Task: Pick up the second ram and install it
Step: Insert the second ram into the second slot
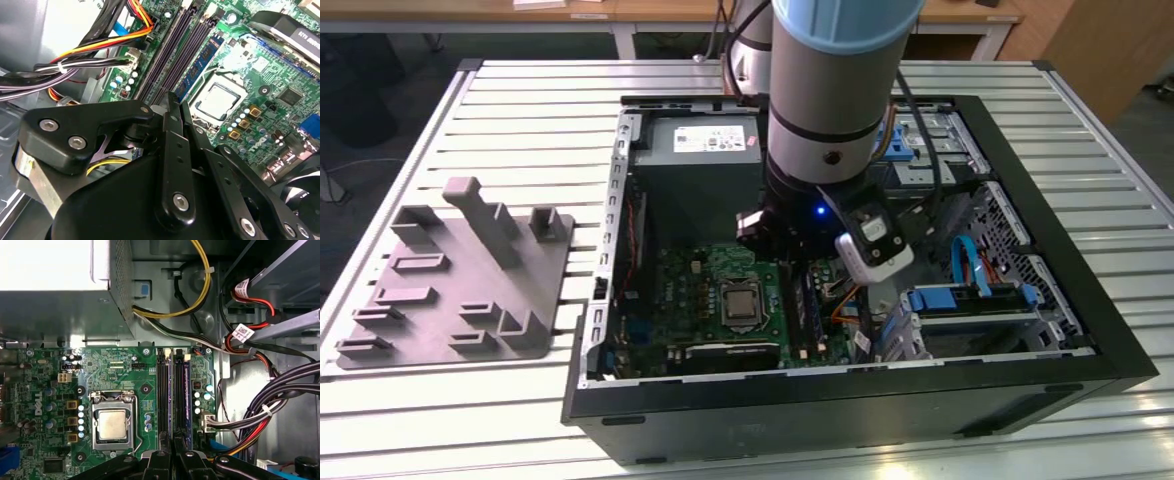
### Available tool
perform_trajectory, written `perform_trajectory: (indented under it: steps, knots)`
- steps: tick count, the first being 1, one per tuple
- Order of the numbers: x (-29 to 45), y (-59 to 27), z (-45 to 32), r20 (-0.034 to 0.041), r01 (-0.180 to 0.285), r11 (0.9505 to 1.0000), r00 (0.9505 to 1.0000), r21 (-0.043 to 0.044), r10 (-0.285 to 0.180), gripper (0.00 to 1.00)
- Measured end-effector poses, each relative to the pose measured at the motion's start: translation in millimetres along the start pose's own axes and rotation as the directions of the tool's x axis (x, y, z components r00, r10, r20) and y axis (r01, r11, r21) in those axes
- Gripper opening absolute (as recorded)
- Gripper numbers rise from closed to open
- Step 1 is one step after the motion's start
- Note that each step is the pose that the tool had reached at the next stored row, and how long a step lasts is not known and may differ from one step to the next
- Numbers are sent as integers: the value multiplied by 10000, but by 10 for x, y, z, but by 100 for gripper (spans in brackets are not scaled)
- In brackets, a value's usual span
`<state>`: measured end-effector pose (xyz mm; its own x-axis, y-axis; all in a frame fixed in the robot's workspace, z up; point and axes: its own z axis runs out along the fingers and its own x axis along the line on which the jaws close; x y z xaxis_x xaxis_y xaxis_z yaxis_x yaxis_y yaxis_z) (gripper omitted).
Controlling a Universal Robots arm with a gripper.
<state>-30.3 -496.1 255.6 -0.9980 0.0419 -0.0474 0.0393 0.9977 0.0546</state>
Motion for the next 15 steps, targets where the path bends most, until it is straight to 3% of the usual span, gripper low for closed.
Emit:
perform_trajectory:
  steps: [11,15]
  knots:
    - [2,-13,57,1,1,10000,10000,22,-1,14]
    - [5,-26,115,2,1,10000,10000,32,-1,14]
